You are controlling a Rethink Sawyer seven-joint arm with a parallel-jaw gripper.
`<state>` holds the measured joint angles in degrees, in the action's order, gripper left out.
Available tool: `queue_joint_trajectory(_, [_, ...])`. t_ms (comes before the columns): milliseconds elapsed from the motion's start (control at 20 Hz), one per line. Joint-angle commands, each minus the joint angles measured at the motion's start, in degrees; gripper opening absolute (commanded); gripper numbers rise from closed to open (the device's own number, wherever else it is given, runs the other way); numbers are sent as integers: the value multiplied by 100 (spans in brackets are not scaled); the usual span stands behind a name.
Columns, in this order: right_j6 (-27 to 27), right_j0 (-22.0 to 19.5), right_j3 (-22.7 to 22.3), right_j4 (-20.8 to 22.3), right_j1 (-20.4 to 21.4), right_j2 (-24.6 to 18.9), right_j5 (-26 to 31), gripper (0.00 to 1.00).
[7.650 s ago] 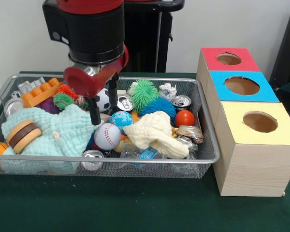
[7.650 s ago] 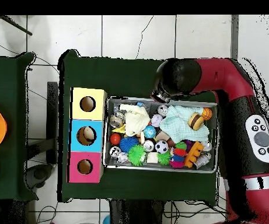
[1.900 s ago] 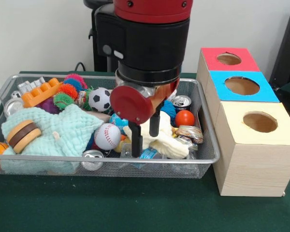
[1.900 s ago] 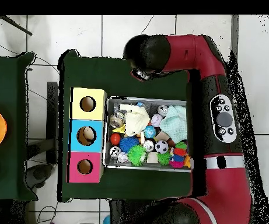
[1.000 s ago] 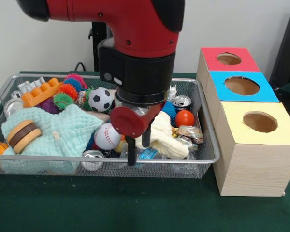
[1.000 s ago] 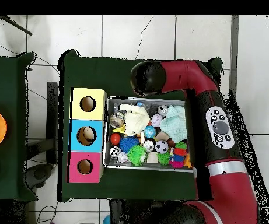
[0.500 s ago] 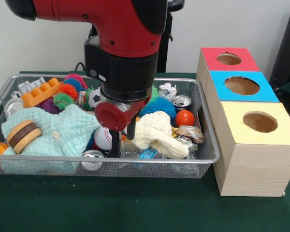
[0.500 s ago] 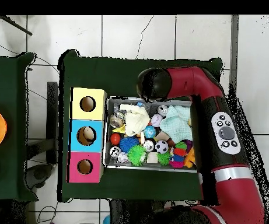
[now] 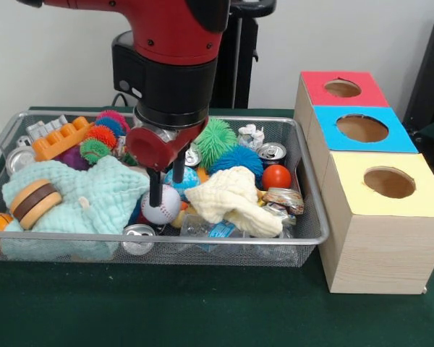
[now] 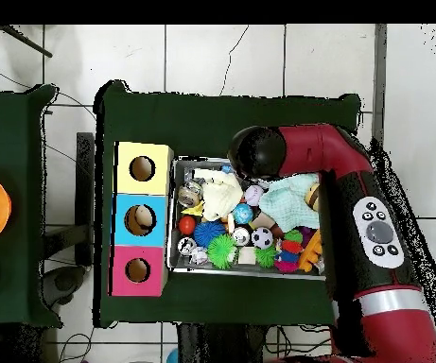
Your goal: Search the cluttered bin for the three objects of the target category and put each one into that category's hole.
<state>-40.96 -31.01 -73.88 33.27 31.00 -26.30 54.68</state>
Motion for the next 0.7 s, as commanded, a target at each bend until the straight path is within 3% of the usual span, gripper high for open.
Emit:
queue_joint_trajectory(50, [-1256,-26,-1059,-64,16,333,-722,100])
queue_joint_trajectory(700, [-1552,118,-1496,-298,-113,612,-1481,100])
